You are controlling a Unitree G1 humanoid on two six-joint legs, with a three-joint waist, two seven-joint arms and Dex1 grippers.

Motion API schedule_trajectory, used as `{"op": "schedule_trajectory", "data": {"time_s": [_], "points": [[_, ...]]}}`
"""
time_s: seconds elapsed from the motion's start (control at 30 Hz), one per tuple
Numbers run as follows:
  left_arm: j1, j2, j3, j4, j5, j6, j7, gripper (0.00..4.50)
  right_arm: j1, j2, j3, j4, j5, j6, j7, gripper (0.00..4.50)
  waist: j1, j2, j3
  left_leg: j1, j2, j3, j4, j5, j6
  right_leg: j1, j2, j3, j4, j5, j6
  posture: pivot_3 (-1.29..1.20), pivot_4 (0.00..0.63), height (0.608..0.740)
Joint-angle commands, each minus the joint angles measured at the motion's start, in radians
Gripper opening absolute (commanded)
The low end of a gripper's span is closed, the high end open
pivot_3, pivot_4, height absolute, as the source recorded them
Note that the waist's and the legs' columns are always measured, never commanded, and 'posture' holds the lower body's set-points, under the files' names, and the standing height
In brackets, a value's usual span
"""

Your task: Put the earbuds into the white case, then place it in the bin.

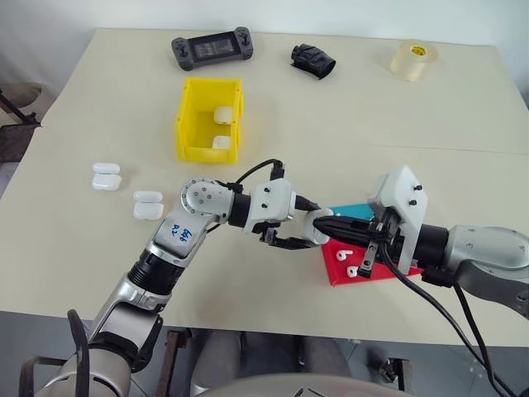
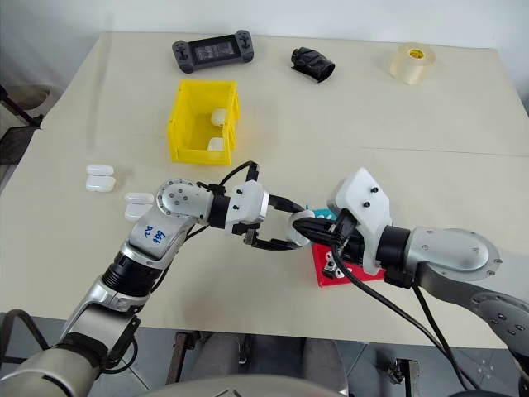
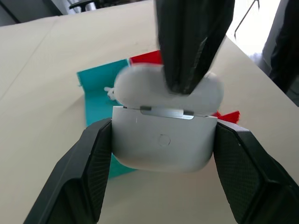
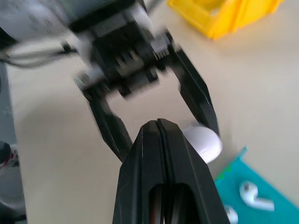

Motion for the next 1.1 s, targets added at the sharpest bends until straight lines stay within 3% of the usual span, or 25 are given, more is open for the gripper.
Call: {"op": "schedule_trajectory", "data": {"time_s": [0.03,0.23,0.47,0.73,0.83,0.93,1.1], "points": [[-0.017,-0.006,0.036,-0.043,-0.029,-0.021,0.004,2.85,0.104,-0.030,-0.103,0.030,-0.049,0.005,0.060,0.03,0.002,0.000,0.000,0.000,0.000,0.000,0.000,0.000,0.000,0.000,0.000,0.000,0.001,0.000,0.000,0.00,0.150,0.740],[0.000,-0.054,0.137,-0.052,-0.137,0.055,0.057,2.85,0.210,0.043,-0.175,0.052,-0.159,-0.120,0.192,0.03,-0.002,0.000,0.000,0.000,0.000,0.000,0.001,0.000,0.000,0.000,0.001,0.000,0.001,0.000,0.001,0.00,0.150,0.740],[0.065,-0.078,0.352,-0.066,-0.135,0.186,0.383,2.85,0.342,0.235,-0.311,0.048,-0.254,-0.371,0.375,0.03,-0.002,-0.001,0.001,0.002,0.001,0.001,0.001,0.000,0.000,0.001,0.002,0.001,0.004,0.000,0.001,0.00,0.150,0.740],[0.137,-0.088,0.501,-0.098,-0.101,0.211,0.661,2.85,0.336,0.358,-0.270,0.054,-0.441,-0.586,0.426,0.03,-0.002,-0.001,0.001,0.004,0.000,0.001,0.001,0.000,-0.001,0.000,0.001,0.002,0.006,0.000,0.001,0.00,0.150,0.740],[0.151,-0.111,0.537,-0.113,-0.109,0.233,0.749,2.85,0.324,0.382,-0.269,0.057,-0.431,-0.591,0.412,0.03,-0.002,-0.001,0.001,0.004,0.000,0.001,0.001,0.001,-0.001,0.000,0.001,0.002,0.006,0.000,0.001,0.00,0.150,0.740],[0.148,-0.125,0.551,-0.119,-0.078,0.248,0.844,2.85,0.320,0.398,-0.274,0.067,-0.443,-0.604,0.403,0.58,0.001,-0.001,0.001,0.004,0.000,0.001,0.001,0.001,-0.001,0.000,0.001,0.002,0.007,0.000,0.001,0.00,0.150,0.740],[0.119,-0.150,0.557,-0.097,-0.065,0.308,0.951,2.85,0.390,0.394,-0.275,0.077,-0.475,-0.618,0.450,2.32,0.001,-0.001,0.001,0.004,-0.001,0.001,0.001,0.001,-0.001,0.000,0.000,0.002,0.007,0.000,0.001,0.00,0.150,0.740]]}}
